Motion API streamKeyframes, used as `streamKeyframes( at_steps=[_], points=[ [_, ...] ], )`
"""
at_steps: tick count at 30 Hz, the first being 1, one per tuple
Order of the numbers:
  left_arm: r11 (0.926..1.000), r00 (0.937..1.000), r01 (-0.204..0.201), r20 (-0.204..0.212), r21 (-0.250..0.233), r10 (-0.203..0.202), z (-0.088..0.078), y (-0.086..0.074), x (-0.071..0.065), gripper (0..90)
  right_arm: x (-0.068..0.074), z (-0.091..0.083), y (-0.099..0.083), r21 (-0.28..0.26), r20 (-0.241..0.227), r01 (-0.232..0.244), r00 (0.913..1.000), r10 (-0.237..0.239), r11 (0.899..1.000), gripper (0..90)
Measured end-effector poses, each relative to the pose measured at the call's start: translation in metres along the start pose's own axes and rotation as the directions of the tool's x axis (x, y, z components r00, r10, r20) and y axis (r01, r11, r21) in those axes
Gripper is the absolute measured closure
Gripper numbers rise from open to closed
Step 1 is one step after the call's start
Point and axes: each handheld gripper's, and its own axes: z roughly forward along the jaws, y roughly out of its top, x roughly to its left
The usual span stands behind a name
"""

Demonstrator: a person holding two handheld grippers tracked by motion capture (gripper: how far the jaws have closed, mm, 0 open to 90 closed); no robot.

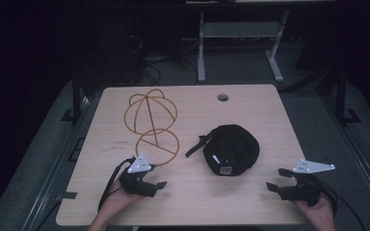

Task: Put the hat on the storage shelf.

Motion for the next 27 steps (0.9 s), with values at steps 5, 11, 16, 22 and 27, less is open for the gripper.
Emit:
streamKeyframes(
  at_steps=[5, 11, 16, 22, 27],
  points=[
    [0.9998, 0.9995, 0.02, 0.022, 0.001, -0.02, 0.0008, 0.0003, 0.0008, 23.4, -0.0004, 0.0007, -0.0001, 0.002, -0.005, 0.005, 1.0, -0.005, 1.0, 21.4],
    [0.9984, 0.9986, 0.031, 0.044, -0.046, -0.029, -0.0035, 0.0032, -0.0054, 23.4, 0.0012, 0.0009, 0.0014, 0.005, -0.008, 0.007, 0.9999, -0.007, 1.0, 21.3],
    [0.9991, 0.999, 0.027, 0.037, -0.034, -0.026, -0.0028, 0.0018, -0.0062, 23.3, 0.002, 0.0003, 0.0018, 0.0, -0.005, 0.006, 1.0, -0.006, 1.0, 21.0],
    [0.9986, 0.9969, 0.045, 0.066, -0.028, -0.043, 0.0, 0.0035, -0.0056, 23.3, 0.0015, 0.0016, 0.0016, 0.011, -0.01, 0.013, 0.9999, -0.013, 1.0, 20.8],
    [0.9984, 0.9963, 0.048, 0.073, -0.03, -0.046, 0.0033, 0.0087, -0.0089, 23.4, 0.0014, 0.0023, 0.0015, 0.014, -0.012, 0.009, 0.9999, -0.009, 1.0, 20.7]
  ],
)
